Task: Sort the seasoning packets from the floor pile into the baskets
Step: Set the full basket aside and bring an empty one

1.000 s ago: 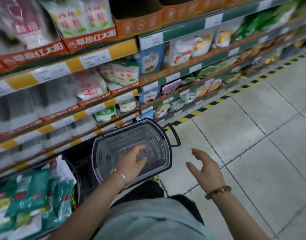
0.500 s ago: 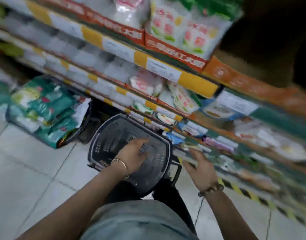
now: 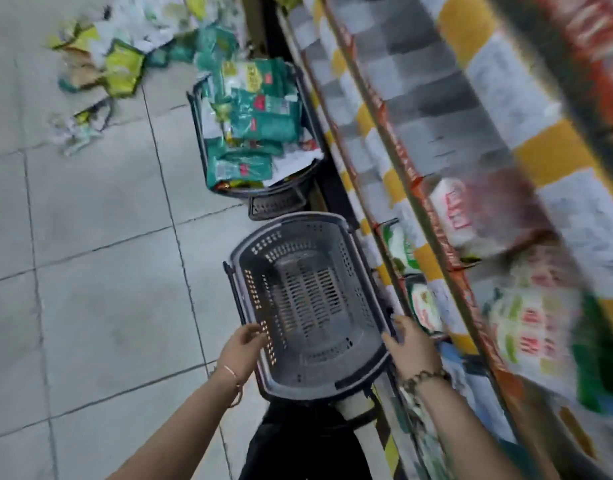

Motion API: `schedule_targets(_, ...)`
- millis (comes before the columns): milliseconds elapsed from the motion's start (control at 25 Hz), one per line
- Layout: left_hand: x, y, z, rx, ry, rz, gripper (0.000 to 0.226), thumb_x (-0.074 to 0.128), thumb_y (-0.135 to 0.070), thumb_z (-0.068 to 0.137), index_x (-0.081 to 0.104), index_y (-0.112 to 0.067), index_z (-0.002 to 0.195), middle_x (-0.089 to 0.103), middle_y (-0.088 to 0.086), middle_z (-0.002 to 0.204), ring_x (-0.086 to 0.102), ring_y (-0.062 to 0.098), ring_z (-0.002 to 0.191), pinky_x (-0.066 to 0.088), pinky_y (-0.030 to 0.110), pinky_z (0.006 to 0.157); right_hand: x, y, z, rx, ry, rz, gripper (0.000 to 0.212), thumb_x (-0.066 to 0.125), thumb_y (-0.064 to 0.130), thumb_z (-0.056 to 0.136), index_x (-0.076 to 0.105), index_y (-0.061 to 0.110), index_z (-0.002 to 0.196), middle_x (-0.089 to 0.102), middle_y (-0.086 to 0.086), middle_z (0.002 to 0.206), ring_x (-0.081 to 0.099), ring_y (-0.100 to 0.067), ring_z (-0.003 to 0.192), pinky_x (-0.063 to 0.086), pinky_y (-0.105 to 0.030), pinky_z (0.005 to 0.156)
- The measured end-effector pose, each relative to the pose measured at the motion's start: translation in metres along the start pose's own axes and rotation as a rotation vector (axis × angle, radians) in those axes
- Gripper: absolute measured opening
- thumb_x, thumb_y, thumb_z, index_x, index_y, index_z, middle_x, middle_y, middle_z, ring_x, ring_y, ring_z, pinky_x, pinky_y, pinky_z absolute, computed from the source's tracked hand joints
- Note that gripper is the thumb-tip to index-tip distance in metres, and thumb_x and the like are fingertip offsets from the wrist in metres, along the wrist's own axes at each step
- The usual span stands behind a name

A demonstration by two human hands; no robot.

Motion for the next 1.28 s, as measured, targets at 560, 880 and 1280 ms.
schedule_targets(560,0.059,0.166,0.241,-0.294,-0.324,-0.368,0.035,0.045,-0.028,0.095,0.045,-0.001,0.118,0.052,0.013,0.106,0.051,0.028,0.098,0.041,0.038,0.084,0.107,-0.061,0.235,0.1,-0.291,-0.008,0.065,0.052,0.039,0.093,0.026,0.012,0.146,0.035,-0.013,0.148,0.036,-0.032,0.133,0.032,-0.042,0.105)
schedule_targets(880,0.032,0.172,0.203,-0.255,-0.326,-0.382,0.023,0.045,-0.028,0.096,0.046,-0.005,0.095,0.052,0.013,0.094,0.048,0.024,0.085,0.041,0.037,0.078,0.096,-0.059,0.223,0.22,-0.253,0.088,0.049,0.05,0.039,0.093,0.055,-0.002,0.119,0.059,-0.02,0.12,0.054,-0.032,0.11,0.038,-0.032,0.085)
schedule_targets(1280,-0.113,0.136,0.025,-0.165,-0.505,-0.369,0.028,0.048,-0.034,0.093,0.049,-0.009,0.08,0.047,0.011,0.077,0.043,0.02,0.071,0.032,0.032,0.06,0.036,0.044,0.049,-0.022,-0.095,0.17,0.045,0.055,0.037,0.091,0.05,-0.004,0.072,0.047,-0.017,0.071,0.048,-0.028,0.077,0.033,-0.032,0.061)
Point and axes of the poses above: each hand's wrist, its own z-axis towards the middle knuckle, its own x-axis out of the palm, y = z × x, the point moved 7 cm from there along z, towards the middle knuckle
